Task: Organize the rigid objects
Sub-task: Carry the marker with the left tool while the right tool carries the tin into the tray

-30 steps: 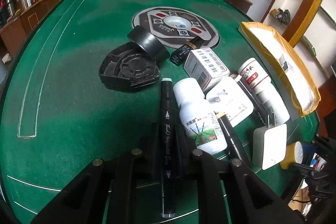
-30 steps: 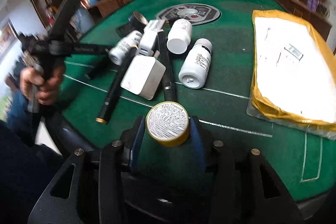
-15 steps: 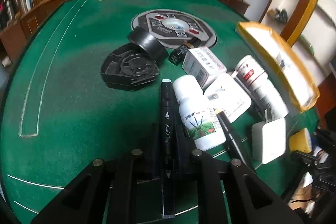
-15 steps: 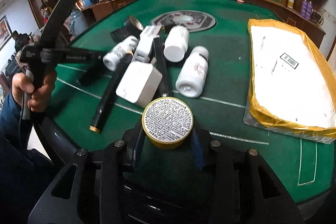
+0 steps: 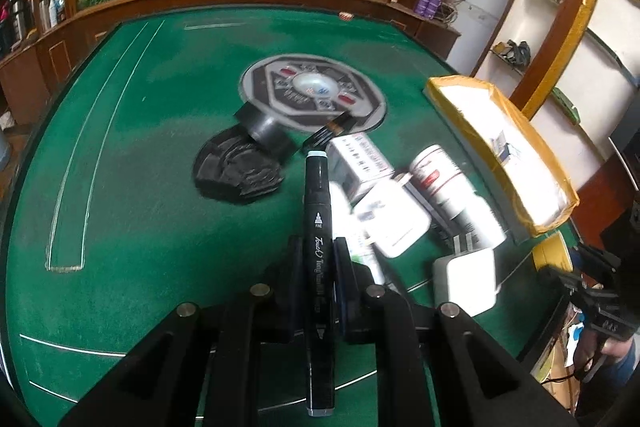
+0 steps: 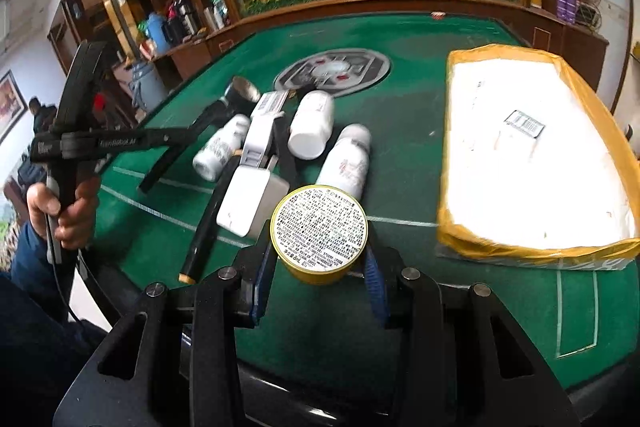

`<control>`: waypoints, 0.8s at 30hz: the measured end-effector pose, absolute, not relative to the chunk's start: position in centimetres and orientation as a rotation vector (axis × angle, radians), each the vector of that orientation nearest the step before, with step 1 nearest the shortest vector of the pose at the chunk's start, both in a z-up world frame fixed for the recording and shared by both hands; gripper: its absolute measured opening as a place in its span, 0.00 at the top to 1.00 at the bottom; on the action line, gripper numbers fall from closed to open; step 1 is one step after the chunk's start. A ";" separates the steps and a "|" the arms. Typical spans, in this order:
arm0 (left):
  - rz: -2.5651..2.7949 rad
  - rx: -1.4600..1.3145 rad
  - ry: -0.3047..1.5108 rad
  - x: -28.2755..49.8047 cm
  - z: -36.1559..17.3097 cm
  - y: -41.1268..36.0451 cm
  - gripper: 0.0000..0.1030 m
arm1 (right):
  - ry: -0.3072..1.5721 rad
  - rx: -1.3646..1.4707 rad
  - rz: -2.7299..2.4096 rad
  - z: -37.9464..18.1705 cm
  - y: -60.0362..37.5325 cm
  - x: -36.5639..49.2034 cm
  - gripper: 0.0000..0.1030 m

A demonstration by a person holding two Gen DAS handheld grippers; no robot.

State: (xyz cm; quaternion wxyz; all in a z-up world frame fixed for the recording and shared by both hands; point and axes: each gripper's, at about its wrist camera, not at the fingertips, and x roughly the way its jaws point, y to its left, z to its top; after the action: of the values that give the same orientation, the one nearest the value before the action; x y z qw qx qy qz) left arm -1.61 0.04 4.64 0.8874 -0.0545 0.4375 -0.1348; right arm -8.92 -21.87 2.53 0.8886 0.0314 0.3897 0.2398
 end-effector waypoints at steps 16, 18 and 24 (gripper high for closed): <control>-0.477 -0.056 0.873 0.9 8.5 -10.3 0.87 | 0.791 0.148 0.280 4.5 -29.3 -5.7 0.62; -0.500 -0.047 0.879 1.5 8.7 -12.1 0.87 | 0.817 0.155 0.255 4.5 -30.5 -4.7 0.62; -0.574 -0.003 0.912 4.3 8.2 -18.8 0.87 | 0.898 0.147 0.201 4.4 -33.5 -0.4 0.62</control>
State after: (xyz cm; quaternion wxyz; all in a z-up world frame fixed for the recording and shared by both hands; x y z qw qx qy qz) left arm 4.34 -18.83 8.23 0.8584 -0.0016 0.4341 -0.2734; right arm -0.40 -33.48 4.40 0.8934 0.0711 0.4328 0.0969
